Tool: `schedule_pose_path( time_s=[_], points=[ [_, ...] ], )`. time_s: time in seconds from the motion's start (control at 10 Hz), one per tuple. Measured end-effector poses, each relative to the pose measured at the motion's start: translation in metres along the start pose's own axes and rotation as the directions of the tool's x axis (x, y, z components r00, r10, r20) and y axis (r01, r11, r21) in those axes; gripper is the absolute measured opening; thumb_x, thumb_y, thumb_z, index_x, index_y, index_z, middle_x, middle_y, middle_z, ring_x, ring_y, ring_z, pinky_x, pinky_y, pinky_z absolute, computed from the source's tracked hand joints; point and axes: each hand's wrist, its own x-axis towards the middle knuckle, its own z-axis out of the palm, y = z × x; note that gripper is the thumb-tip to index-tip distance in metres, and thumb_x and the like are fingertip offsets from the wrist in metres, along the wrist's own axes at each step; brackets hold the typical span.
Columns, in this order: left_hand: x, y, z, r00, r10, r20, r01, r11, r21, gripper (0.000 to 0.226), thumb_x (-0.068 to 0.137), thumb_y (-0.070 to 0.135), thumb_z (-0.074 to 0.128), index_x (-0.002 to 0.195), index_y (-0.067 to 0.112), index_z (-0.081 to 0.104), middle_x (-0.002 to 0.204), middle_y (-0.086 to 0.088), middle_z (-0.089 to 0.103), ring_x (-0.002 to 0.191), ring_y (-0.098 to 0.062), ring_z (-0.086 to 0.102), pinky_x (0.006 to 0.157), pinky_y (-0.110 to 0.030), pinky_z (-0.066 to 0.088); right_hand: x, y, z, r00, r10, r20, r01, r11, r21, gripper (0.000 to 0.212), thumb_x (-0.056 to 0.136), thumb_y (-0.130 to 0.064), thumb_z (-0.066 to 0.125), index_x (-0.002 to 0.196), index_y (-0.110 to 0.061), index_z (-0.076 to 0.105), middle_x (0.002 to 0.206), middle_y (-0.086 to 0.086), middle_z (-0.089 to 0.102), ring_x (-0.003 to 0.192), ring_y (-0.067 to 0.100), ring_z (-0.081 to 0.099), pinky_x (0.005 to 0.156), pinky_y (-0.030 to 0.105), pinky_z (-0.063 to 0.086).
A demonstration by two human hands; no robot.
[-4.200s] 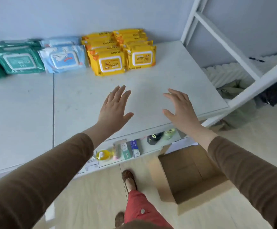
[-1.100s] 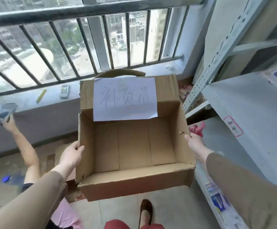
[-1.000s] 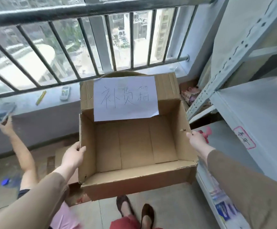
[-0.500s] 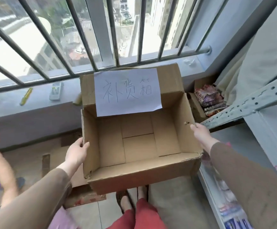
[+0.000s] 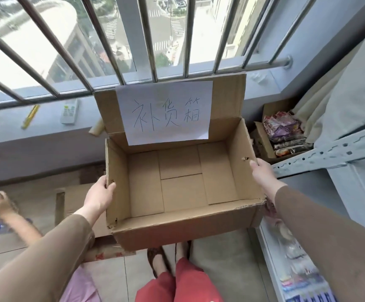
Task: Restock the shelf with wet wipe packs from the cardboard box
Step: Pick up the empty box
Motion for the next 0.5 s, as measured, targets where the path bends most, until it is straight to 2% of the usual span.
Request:
schedule_pose_path(
  time_s=[0.1, 0.2, 0.3, 0.4, 0.5],
  points=[
    [-0.008, 0.002, -0.001, 1.0, 0.004, -0.009, -0.003, 0.998, 0.062, 0.033, 0.097, 0.03, 0.049, 0.129, 0.024, 0.054, 0.115, -0.003, 0.068, 0.103, -0.03, 0.061, 0.083, -0.037, 0.046, -0.005, -0.001, -0.002, 1.0, 0.003, -0.016, -0.004, 0.998, -0.063, 0.039, 0.105, -0.03, 0.036, 0.135, -0.015, 0.055, 0.132, 0.014, 0.059, 0.12, 0.037, 0.053, 0.099, 0.044, 0.043],
    [-0.02, 0.008, -0.004, 0.999, 0.03, -0.041, -0.026, 0.997, 0.076, 0.037, 0.096, 0.027, 0.052, 0.134, 0.024, 0.05, 0.119, -0.002, 0.066, 0.105, -0.029, 0.062, 0.086, -0.039, 0.049, -0.007, -0.002, -0.003, 1.0, -0.006, -0.022, 0.003, 0.992, -0.127, 0.045, 0.105, -0.028, 0.038, 0.146, -0.012, 0.044, 0.144, 0.016, 0.052, 0.13, 0.039, 0.048, 0.106, 0.047, 0.04],
    [-0.032, 0.017, -0.01, 0.994, 0.067, -0.083, -0.064, 0.997, 0.04, 0.045, 0.094, 0.023, 0.059, 0.137, 0.015, 0.047, 0.124, -0.006, 0.062, 0.112, -0.031, 0.061, 0.092, -0.041, 0.049, -0.022, -0.01, -0.005, 0.997, -0.034, -0.066, 0.018, 0.974, -0.226, 0.06, 0.101, -0.034, 0.049, 0.153, -0.01, 0.032, 0.154, 0.015, 0.039, 0.141, 0.037, 0.036, 0.114, 0.048, 0.03],
    [-0.039, 0.016, -0.014, 0.989, 0.119, -0.086, -0.112, 0.99, 0.084, 0.056, 0.088, 0.035, 0.061, 0.139, 0.019, 0.042, 0.133, -0.01, 0.057, 0.117, -0.031, 0.058, 0.096, -0.049, 0.05, -0.046, -0.016, -0.002, 0.989, -0.126, -0.073, 0.099, 0.95, -0.297, 0.068, 0.097, -0.037, 0.055, 0.155, -0.013, 0.027, 0.161, 0.01, 0.028, 0.147, 0.034, 0.025, 0.119, 0.046, 0.021],
    [-0.053, 0.026, -0.013, 0.981, 0.181, -0.075, -0.171, 0.977, 0.126, 0.067, 0.093, 0.035, 0.061, 0.151, 0.016, 0.033, 0.147, -0.012, 0.042, 0.133, -0.031, 0.044, 0.108, -0.048, 0.041, -0.077, -0.024, 0.005, 0.971, -0.236, -0.047, 0.212, 0.931, -0.297, 0.067, 0.096, -0.036, 0.057, 0.154, -0.015, 0.031, 0.16, 0.009, 0.029, 0.146, 0.034, 0.026, 0.118, 0.046, 0.023]
  ],
)
